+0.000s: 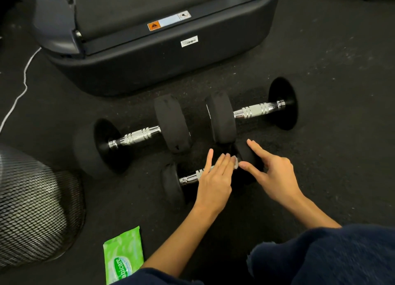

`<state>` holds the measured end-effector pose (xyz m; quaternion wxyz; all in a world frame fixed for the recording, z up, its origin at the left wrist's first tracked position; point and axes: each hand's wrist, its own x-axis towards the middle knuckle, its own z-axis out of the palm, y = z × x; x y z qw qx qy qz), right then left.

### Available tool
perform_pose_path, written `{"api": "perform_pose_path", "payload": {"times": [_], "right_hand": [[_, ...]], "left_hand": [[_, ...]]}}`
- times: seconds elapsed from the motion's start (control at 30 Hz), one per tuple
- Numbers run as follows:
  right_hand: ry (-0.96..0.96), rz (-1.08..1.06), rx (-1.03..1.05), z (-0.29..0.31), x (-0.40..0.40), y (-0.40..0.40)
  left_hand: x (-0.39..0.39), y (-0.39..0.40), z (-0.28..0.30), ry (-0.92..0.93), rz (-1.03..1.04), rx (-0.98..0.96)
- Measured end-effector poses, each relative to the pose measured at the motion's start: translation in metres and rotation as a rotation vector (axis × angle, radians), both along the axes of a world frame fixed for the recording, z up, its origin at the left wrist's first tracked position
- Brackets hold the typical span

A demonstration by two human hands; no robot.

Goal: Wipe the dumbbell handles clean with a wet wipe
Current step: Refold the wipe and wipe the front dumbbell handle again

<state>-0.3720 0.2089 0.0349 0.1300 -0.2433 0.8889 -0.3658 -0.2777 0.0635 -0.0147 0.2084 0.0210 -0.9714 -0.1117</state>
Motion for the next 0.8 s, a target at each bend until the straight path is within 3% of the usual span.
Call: {"api": "perform_pose_path", "payload": {"times": [0.33,0.5,0.67,0.8], "right_hand": [[-0.010,-0.015,-0.045,-0.002,0.006,0.001],[-0.018,-0.031,-0.068,-0.005,0.007,0.001],[-0.012,-0.027,-0.078,-0.005,0.009,0.003],[0.006,-0.029,-0.053,-0.003,0.010,0.002]], "left_hand": [[0.025,0.001,-0.018,0.039,-0.024,-0.188],[0.020,-0.004,-0.007,0.015,0.063,-0.043],[-0.010,0.004,0.019,-0.200,0.149,-0.023],[-0.018,-0.002,0.024,-0.195,0.078,0.013]]}}
